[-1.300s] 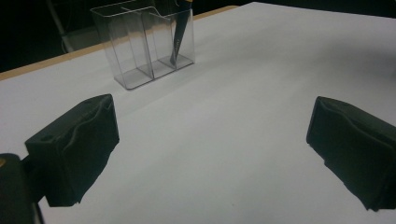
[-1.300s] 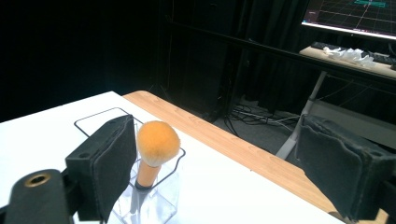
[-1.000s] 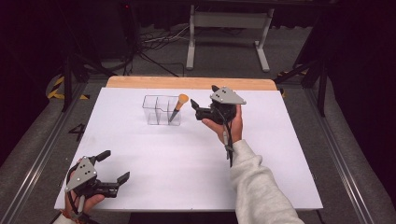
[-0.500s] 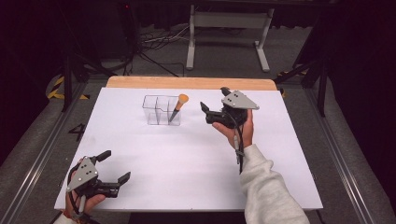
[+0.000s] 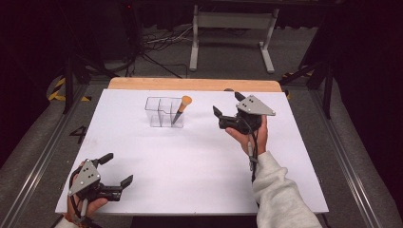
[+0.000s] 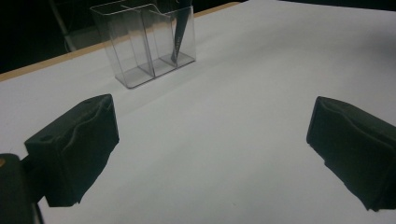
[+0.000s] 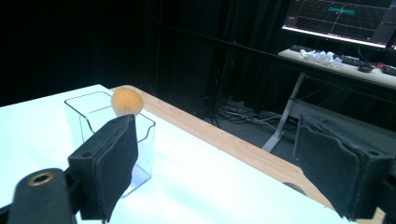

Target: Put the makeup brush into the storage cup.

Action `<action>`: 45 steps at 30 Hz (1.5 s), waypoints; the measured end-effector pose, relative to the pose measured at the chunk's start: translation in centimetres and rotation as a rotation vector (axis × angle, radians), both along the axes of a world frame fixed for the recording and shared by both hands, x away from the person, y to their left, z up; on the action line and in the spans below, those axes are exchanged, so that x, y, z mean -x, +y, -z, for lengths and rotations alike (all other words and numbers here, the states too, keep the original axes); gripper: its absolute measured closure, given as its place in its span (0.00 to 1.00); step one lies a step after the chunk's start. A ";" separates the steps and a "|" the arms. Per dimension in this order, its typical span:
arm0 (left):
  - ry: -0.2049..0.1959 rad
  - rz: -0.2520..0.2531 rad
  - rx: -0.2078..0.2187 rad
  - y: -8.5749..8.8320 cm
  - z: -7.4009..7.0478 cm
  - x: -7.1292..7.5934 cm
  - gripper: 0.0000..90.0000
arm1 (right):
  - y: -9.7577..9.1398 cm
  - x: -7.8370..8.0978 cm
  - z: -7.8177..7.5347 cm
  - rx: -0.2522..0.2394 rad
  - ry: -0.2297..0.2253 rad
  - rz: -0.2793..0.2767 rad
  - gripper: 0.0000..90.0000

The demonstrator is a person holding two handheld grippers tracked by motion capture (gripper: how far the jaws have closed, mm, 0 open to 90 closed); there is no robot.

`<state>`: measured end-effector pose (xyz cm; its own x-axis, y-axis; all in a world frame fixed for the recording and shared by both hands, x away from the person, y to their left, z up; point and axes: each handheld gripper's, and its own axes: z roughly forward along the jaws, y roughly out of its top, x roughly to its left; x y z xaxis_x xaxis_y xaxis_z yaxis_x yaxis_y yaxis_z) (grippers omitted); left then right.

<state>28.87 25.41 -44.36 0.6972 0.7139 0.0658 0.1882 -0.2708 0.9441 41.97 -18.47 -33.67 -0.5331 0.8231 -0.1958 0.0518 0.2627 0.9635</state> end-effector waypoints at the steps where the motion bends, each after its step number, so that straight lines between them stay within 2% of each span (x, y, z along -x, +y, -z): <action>1: 0.000 0.001 -0.001 0.0 0.0 0.0 0.03 | -0.1 0.1 0.0 0.002 -0.001 0.002 0.16; 28: -0.001 0.003 -0.010 -0.1 0.0 0.0 0.03 | -2.8 2.5 0.8 0.040 -0.016 -0.002 0.16; 32: 0.001 0.002 -0.011 -0.1 0.0 0.0 0.03 | -3.2 2.9 1.1 0.028 -0.020 -0.005 0.16; 45: -0.003 -0.001 -0.011 -0.2 0.0 0.0 0.04 | -3.9 3.7 2.1 0.052 -0.013 -0.006 0.16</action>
<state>28.87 25.26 -44.39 0.6966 0.7135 0.0755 0.1858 -0.2811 0.9415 38.27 -22.41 -35.80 -0.5348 0.8087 -0.2451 0.0377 0.3126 0.9491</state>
